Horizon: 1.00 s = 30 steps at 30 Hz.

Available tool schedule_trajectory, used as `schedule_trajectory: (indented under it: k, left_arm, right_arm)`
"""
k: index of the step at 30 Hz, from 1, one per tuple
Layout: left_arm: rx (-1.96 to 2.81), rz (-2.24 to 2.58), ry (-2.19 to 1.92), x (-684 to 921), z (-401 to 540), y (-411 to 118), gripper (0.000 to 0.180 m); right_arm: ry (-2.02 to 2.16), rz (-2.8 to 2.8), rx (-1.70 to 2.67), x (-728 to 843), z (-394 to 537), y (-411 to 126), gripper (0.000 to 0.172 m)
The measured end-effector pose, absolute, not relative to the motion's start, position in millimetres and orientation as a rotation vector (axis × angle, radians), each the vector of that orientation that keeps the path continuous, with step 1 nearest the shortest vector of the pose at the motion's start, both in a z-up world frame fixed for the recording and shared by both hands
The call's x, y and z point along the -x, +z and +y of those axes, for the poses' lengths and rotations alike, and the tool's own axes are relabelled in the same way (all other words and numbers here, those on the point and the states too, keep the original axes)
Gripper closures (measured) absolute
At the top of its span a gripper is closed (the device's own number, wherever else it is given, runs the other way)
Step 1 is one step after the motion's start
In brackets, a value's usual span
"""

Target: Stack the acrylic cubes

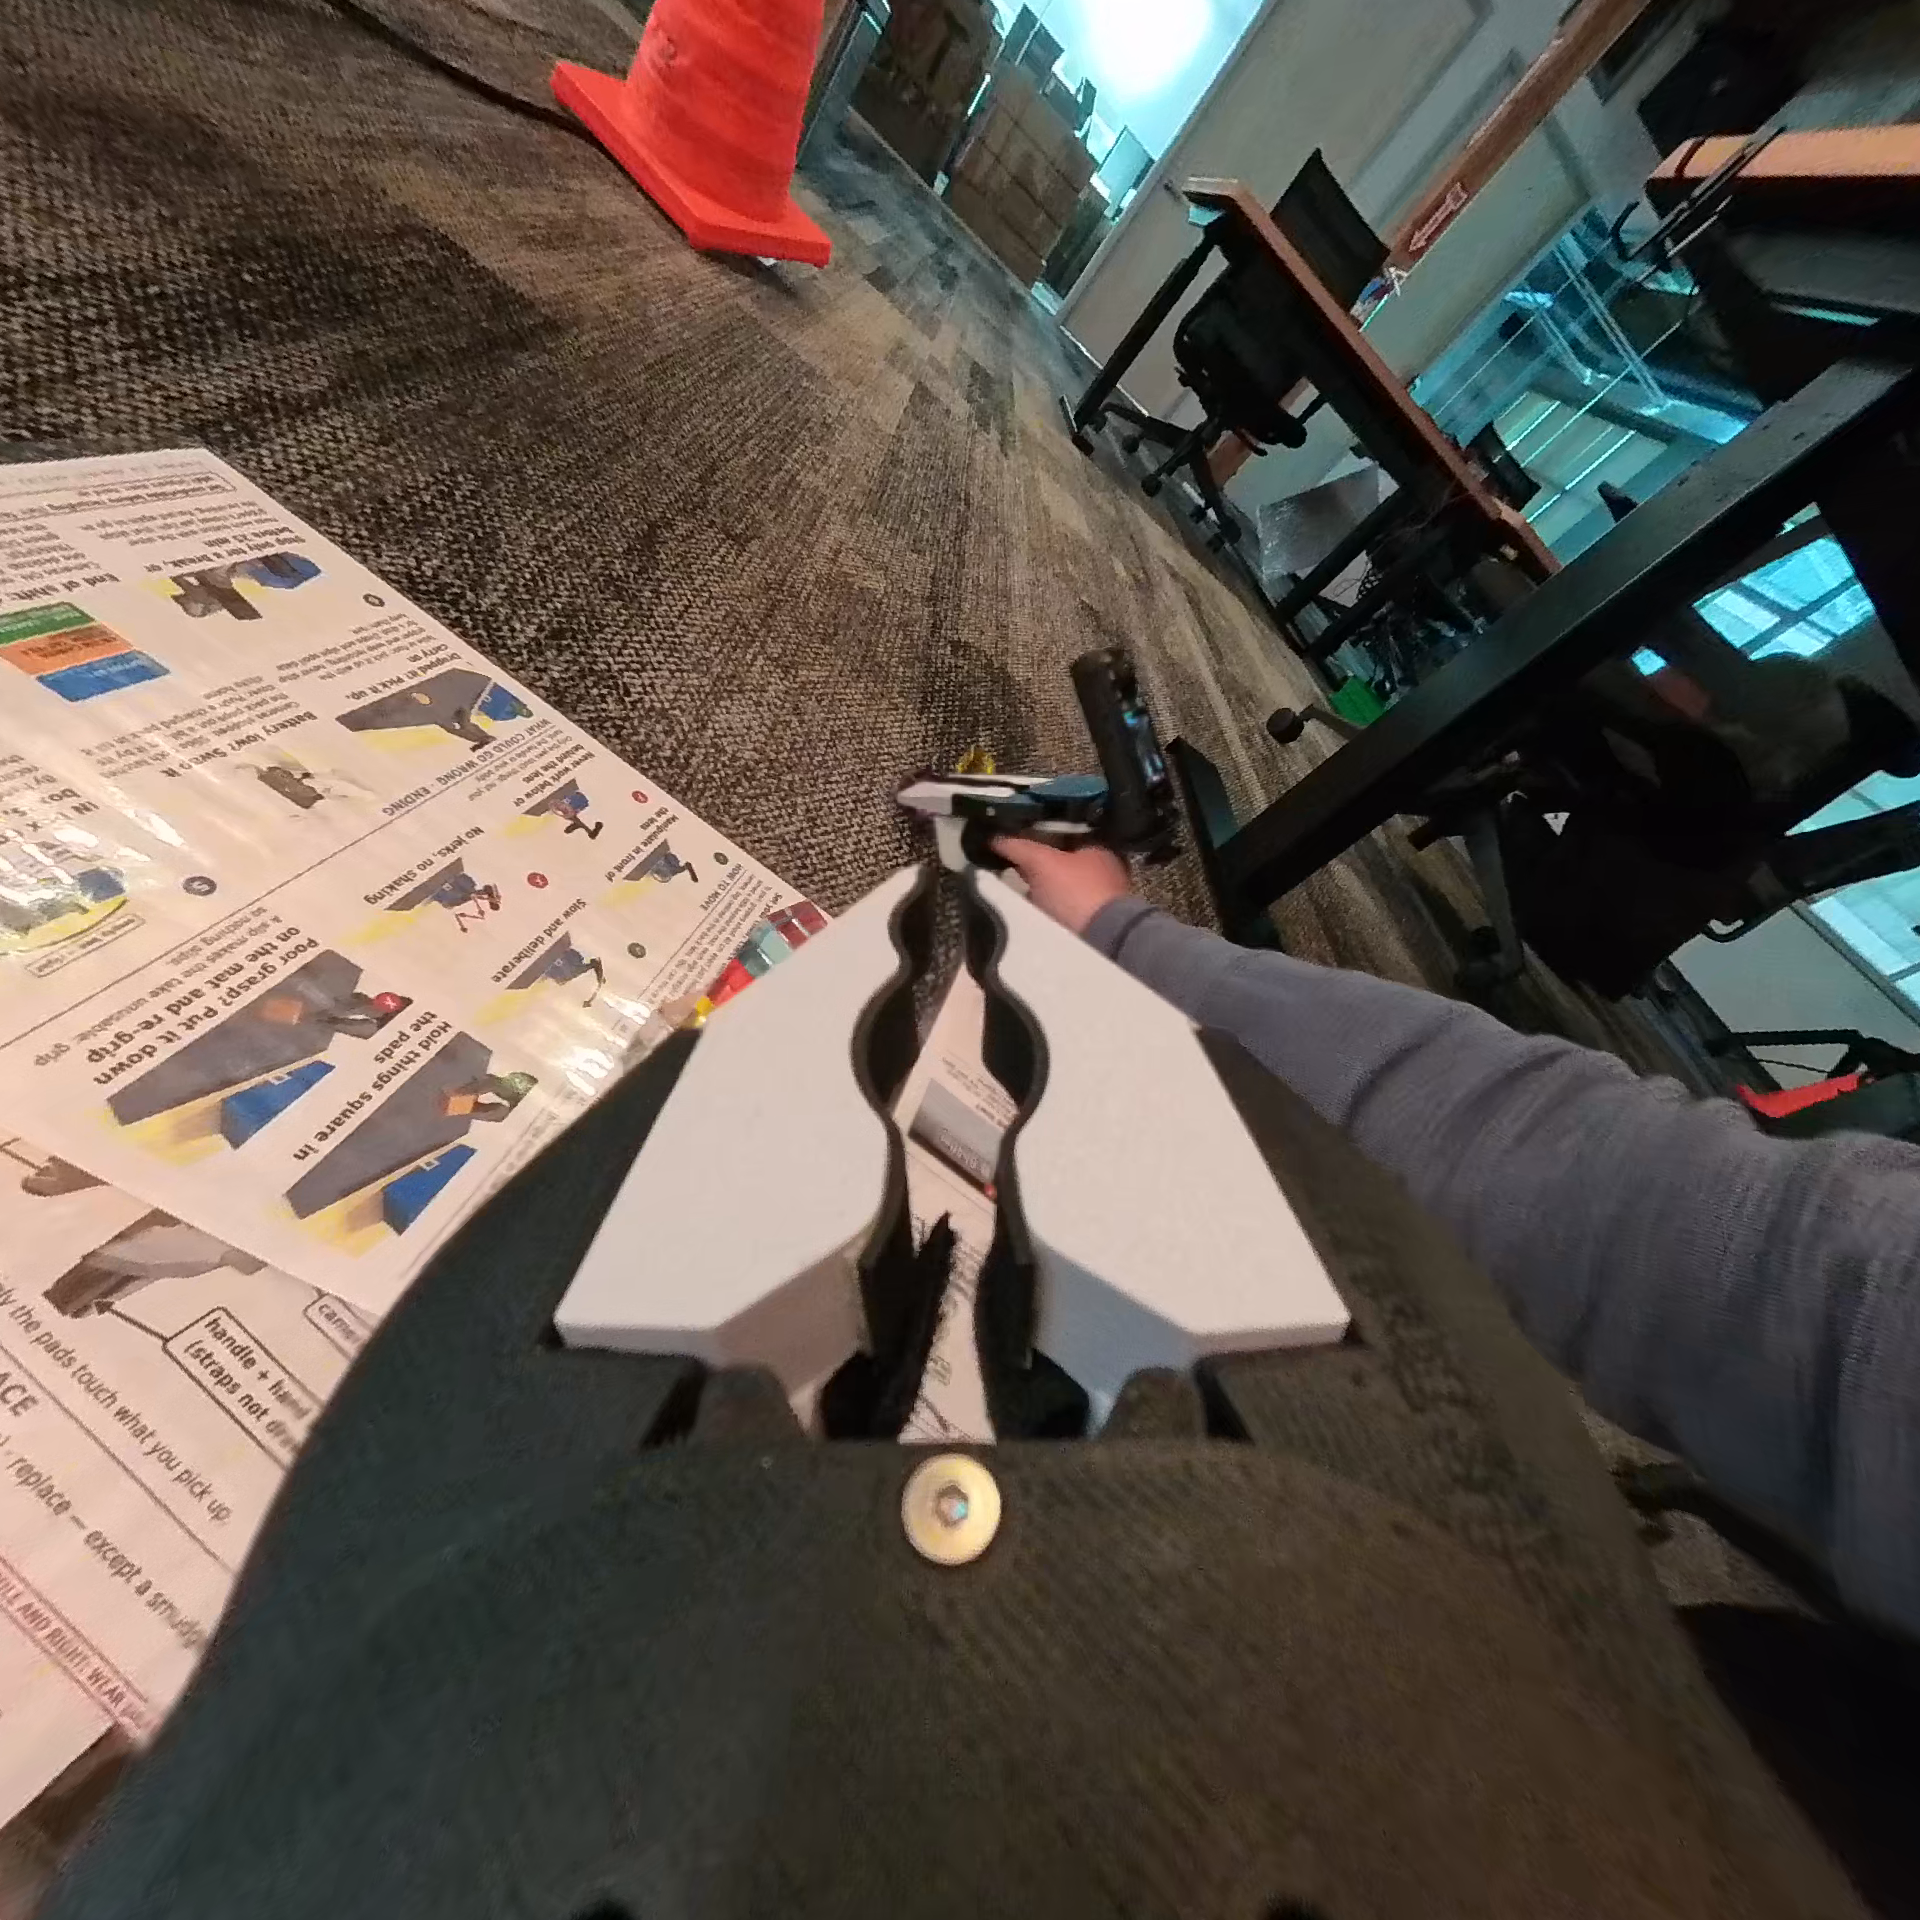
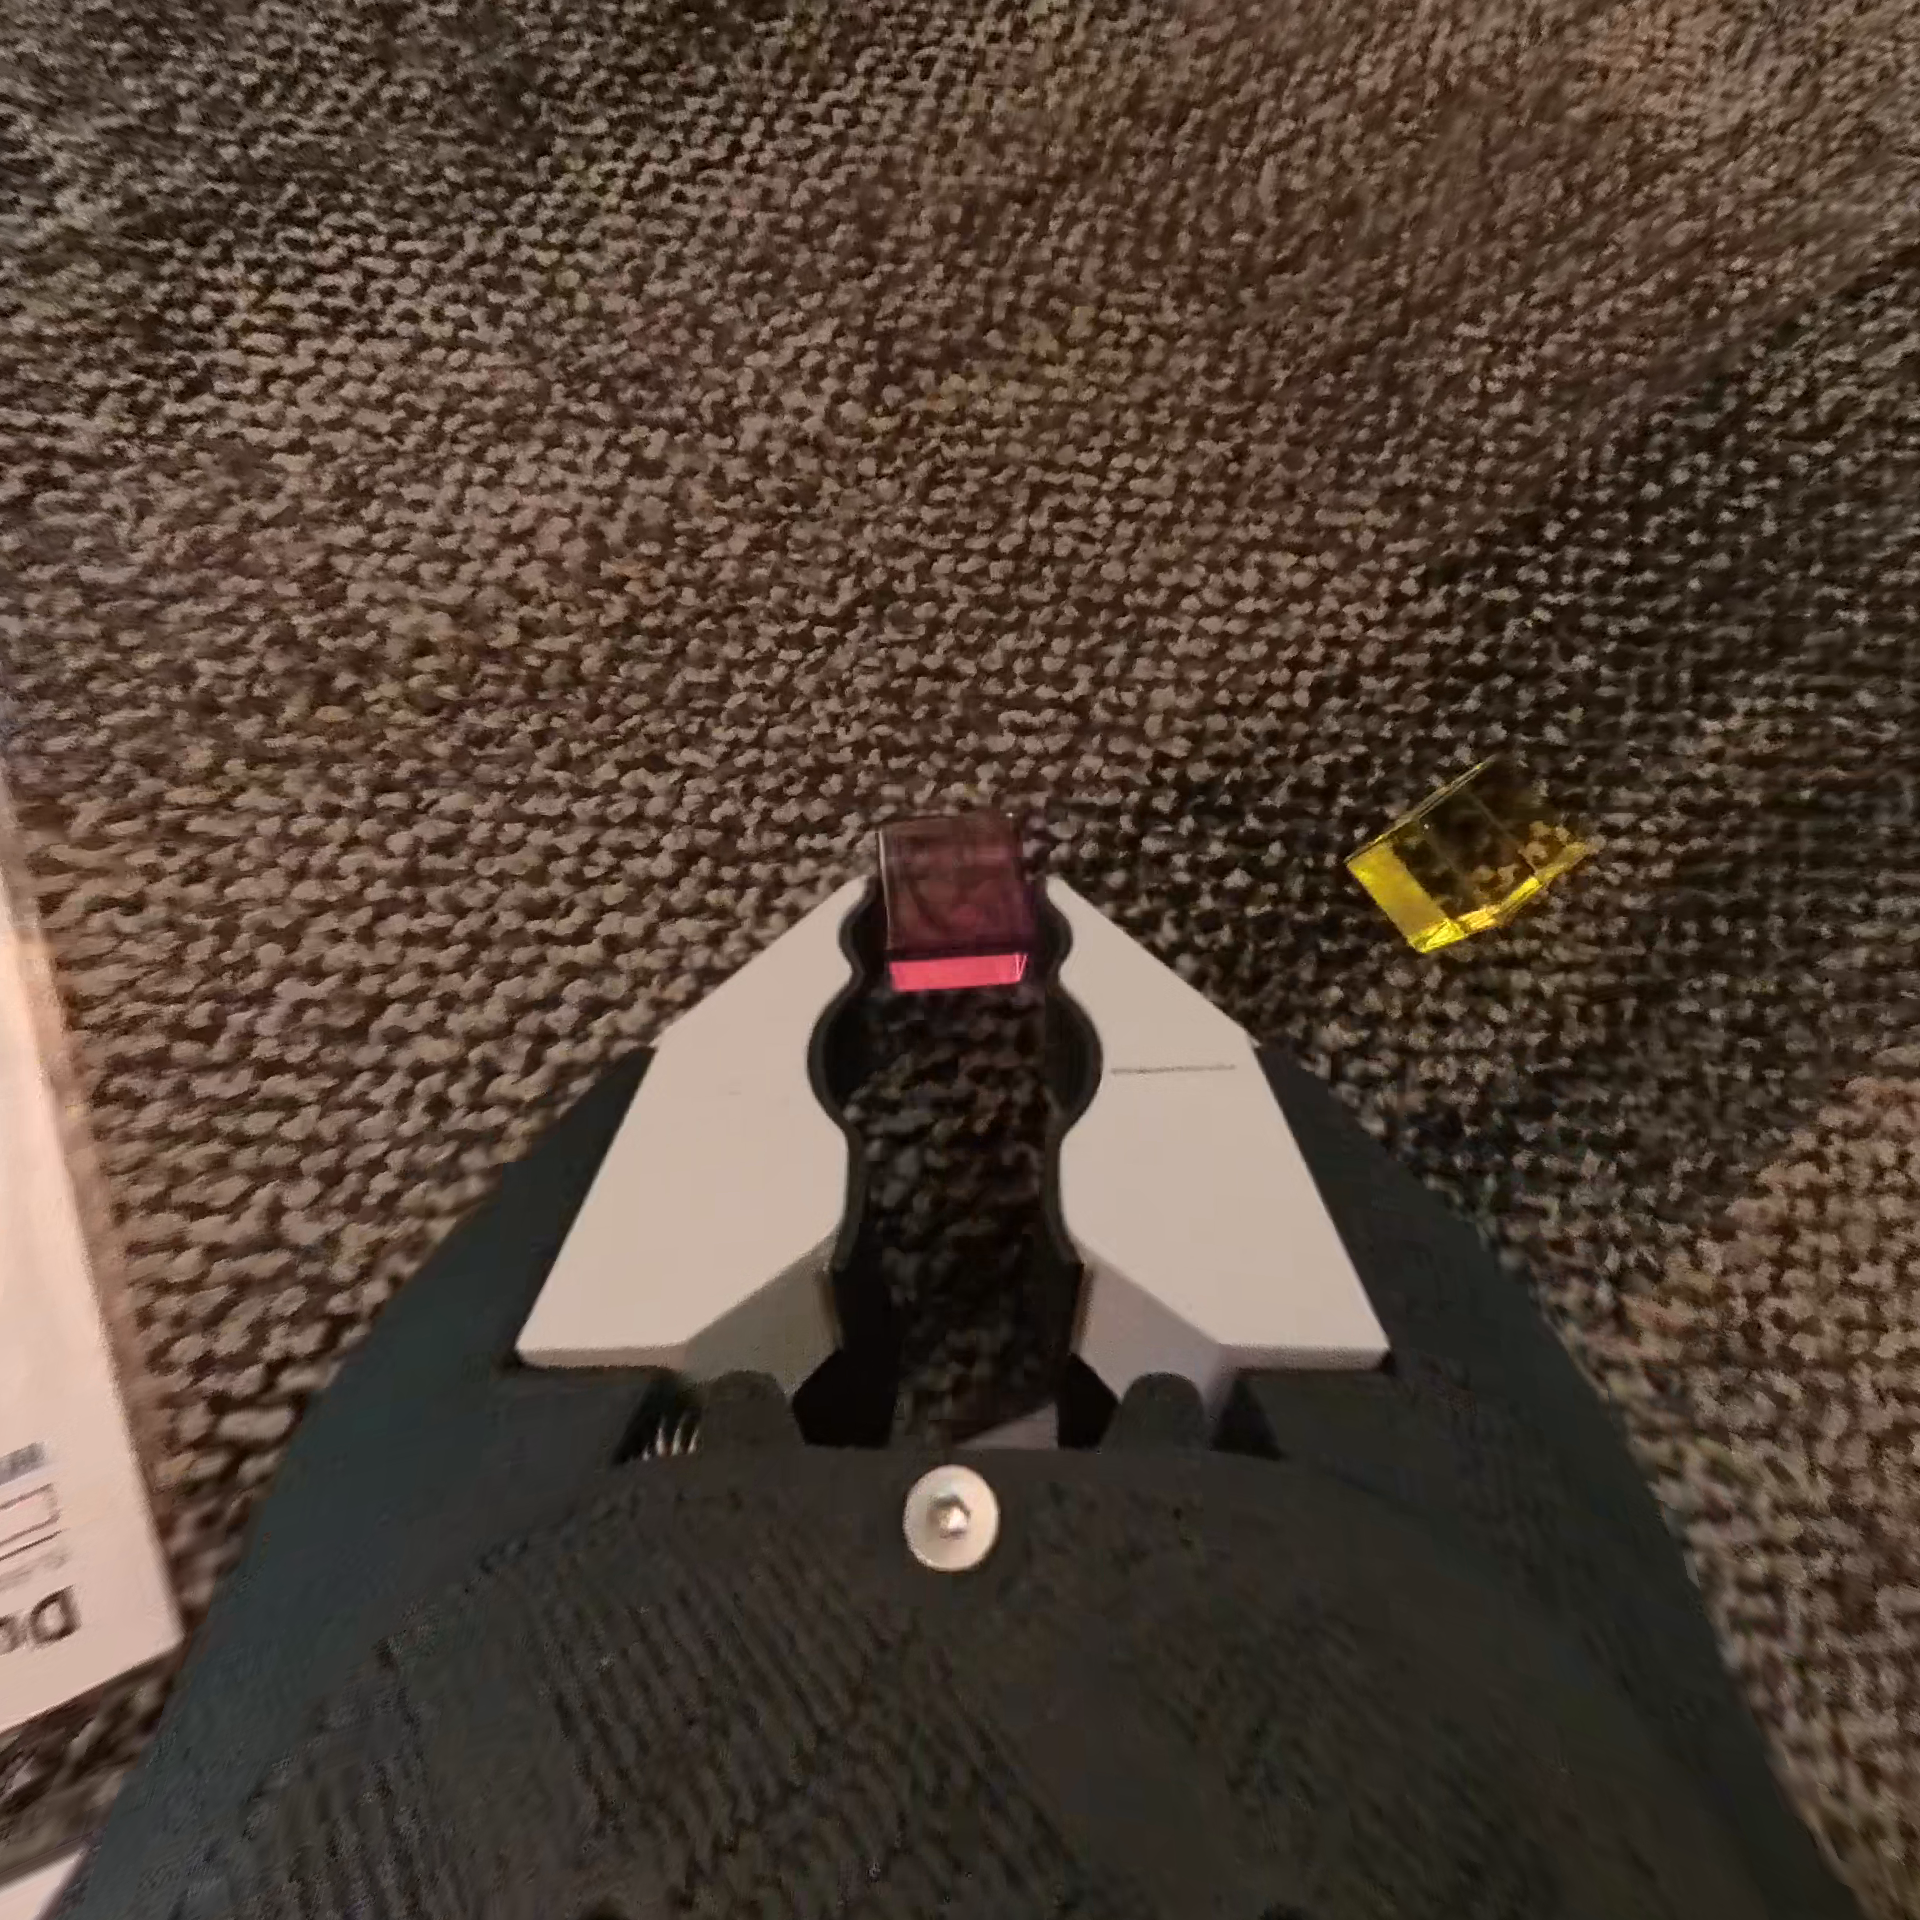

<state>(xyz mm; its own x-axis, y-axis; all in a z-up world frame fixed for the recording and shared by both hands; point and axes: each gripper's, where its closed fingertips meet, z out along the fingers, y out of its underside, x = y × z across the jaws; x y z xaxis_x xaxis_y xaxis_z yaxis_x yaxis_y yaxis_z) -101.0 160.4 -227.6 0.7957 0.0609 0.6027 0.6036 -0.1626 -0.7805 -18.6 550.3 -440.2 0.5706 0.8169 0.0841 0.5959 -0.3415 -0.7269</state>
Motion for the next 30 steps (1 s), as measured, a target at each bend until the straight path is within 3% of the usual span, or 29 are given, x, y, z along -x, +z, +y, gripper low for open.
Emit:
schedule_trajectory:
  k: [12, 21, 30]
  left_arm:
    - [1.597, -0.539, -0.465, 112.0, 139.2, -206.6, 0.18]
    - [1.479, -0.604, -0.531, 123.9, 124.7, -189.2, 0.18]
    - [1.521, -0.597, -0.531, 120.0, 129.2, -198.2, 0.18]
  right_arm:
    - [0.56, -1.072, 1.932, 42.6, 377.9, -331.9, 0.146]
    - [0.298, -1.181, 2.282, -29.0, 276.1, -428.4, 0.147]
    - [0.22, -1.288, 2.259, -41.8, 268.3, -442.0, 0.132]
